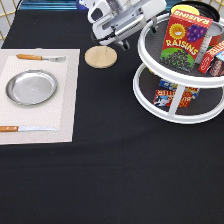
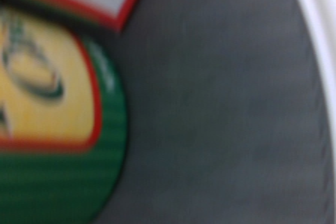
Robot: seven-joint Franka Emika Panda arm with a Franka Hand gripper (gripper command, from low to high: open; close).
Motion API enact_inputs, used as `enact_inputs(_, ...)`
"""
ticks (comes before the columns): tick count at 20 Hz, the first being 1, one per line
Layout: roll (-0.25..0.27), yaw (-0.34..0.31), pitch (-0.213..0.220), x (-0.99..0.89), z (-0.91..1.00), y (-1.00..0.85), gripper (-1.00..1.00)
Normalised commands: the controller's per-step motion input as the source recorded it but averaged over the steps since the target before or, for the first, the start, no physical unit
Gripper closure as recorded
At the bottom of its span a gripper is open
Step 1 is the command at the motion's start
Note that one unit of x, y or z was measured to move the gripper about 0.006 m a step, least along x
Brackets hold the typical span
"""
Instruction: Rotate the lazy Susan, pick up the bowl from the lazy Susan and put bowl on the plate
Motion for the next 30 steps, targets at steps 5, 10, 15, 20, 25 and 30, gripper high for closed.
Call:
enact_inputs(5, -0.106, -0.008, 0.175, 0.03, 0.1, 0.59, -1.0)
enact_inputs(10, -0.095, -0.023, 0.055, 0.48, -0.18, -0.05, -1.0)
enact_inputs(15, -0.01, -0.001, 0.024, 0.63, -0.16, -0.41, -1.0)
enact_inputs(20, -0.043, 0.013, 0.058, 0.95, -0.01, -0.21, -1.0)
enact_inputs(25, -0.026, 0.034, 0.076, 0.98, 0.0, -0.13, -1.0)
enact_inputs(30, -0.01, 0.07, 0.098, 0.87, 0.06, -0.03, -1.0)
